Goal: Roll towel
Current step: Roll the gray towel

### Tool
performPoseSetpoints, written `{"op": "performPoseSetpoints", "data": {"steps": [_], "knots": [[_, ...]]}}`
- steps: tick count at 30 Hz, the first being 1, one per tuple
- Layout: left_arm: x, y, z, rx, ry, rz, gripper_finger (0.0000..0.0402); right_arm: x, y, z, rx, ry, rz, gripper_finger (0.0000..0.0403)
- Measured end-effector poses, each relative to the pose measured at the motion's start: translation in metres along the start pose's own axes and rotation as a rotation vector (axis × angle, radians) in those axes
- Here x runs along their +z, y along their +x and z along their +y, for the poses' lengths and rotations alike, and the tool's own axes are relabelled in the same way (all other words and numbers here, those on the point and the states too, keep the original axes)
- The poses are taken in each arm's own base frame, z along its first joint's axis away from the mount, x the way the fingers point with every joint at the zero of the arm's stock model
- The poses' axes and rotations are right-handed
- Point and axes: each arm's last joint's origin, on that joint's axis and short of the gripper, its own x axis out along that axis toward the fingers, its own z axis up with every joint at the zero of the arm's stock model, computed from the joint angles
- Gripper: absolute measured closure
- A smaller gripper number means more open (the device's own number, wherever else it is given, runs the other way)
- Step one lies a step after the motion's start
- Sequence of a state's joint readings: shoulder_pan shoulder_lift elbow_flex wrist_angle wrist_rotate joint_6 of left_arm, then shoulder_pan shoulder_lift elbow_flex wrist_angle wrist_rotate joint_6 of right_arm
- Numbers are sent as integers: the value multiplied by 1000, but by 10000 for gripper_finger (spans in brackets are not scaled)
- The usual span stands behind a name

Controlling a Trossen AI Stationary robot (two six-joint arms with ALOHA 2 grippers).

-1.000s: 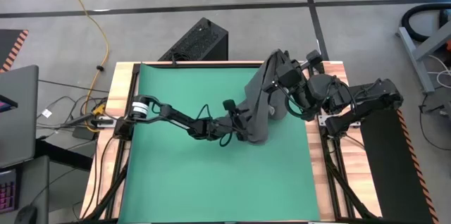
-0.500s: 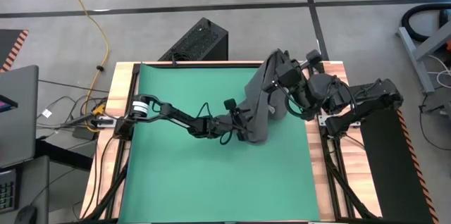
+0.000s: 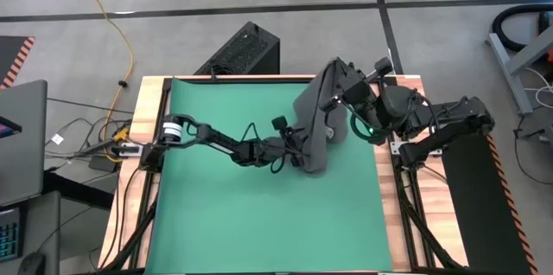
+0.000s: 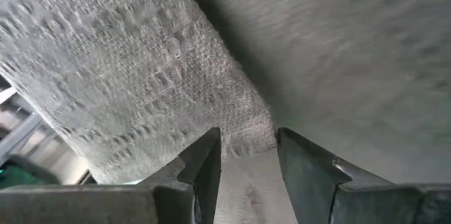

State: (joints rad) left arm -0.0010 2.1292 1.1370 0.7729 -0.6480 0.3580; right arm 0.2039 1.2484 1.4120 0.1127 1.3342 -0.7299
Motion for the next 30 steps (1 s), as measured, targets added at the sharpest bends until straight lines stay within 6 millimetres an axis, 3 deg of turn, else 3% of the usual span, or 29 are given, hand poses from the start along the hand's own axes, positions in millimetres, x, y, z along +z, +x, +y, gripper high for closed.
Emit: {"op": "performPoseSetpoints", "data": {"steps": [10,13,18,22,25,30], "knots": [[5,13,16,97,38,26,277,0,-1,0,3,16,-2,403],[10,17,20,128,48,33,304,0,-1,0,4,16,-2,403],[10,23,24,115,76,68,387,0,-1,0,7,14,-5,403],[8,25,24,108,111,124,399,0,-1,0,6,-16,-5,403],[17,16,25,119,190,191,400,0,-1,1,7,-45,-3,403],[54,-15,37,158,255,238,401,-2,4,-1,-33,-108,29,403]]}}
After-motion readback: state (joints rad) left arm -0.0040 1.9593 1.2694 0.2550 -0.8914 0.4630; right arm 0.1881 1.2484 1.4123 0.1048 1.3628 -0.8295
